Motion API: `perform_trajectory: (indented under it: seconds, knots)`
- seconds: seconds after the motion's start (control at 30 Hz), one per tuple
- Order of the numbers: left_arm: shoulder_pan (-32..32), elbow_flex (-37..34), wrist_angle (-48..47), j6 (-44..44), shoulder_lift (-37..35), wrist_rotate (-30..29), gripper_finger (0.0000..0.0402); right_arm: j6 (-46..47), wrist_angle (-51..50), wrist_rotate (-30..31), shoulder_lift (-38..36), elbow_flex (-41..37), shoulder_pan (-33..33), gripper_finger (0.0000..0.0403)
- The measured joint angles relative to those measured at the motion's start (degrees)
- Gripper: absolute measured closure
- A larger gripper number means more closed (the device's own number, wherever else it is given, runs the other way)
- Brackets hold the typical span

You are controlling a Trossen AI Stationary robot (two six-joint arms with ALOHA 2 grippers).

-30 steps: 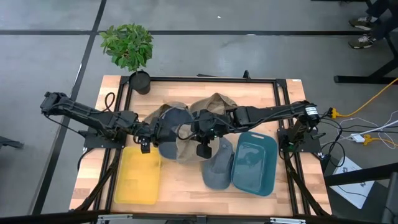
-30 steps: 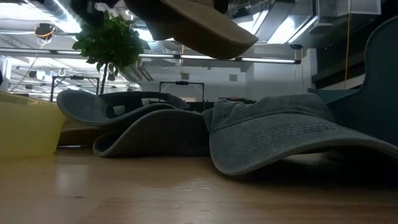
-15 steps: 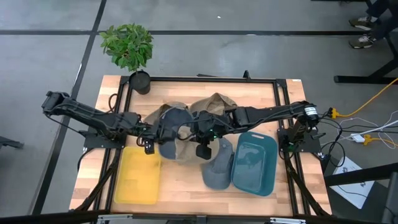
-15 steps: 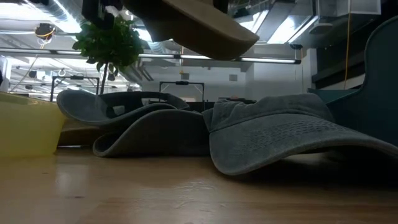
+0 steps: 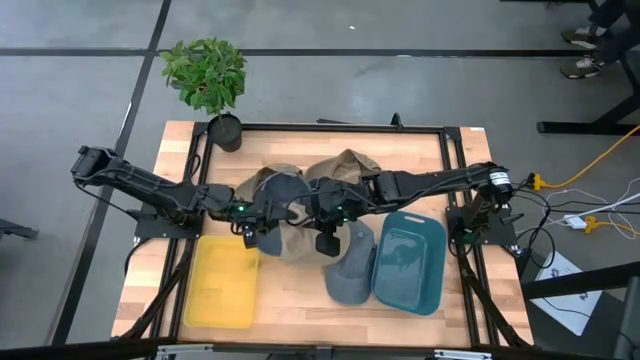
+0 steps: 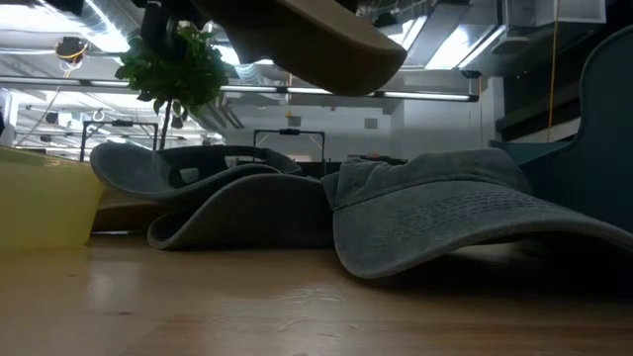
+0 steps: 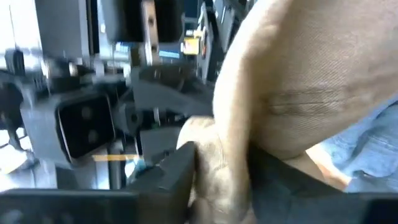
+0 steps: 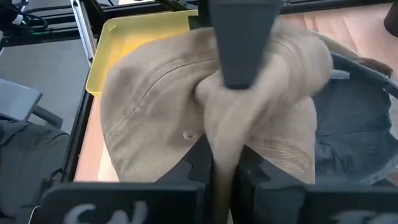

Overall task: Pick & Place hat
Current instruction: Put the bottom brown cap into the blue bin

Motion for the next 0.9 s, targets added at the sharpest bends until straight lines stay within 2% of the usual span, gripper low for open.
perform_trajectory:
  seconds: [0.17,0.27,0.47,0.67,0.8,0.9]
  knots:
    - [-0.60,0.00,0.03,-6.35,0.00,-4.33,0.0385,-0.07,-1.30,1.58,0.00,0.00,-0.02,0.0348]
    - [-1.80,0.00,0.52,-10.87,0.02,-9.16,0.0387,-0.04,-3.42,4.99,0.00,0.00,0.00,0.0323]
    - [-5.22,0.00,-1.61,-17.96,-0.59,-24.34,0.0391,-2.25,-6.68,10.08,0.00,0.00,0.00,0.0274]
    - [-7.20,0.00,-3.27,-26.89,-0.63,-37.94,0.0391,-4.64,-4.71,22.22,0.00,0.00,1.05,0.0258]
    - [-7.52,0.00,-6.09,-30.47,-0.66,-41.72,0.0391,-6.55,-1.22,30.38,0.00,0.00,2.30,0.0258]
    - [-6.91,0.00,-6.71,-34.20,-0.66,-41.53,0.0391,-7.60,4.21,31.29,0.00,0.00,3.08,0.0258]
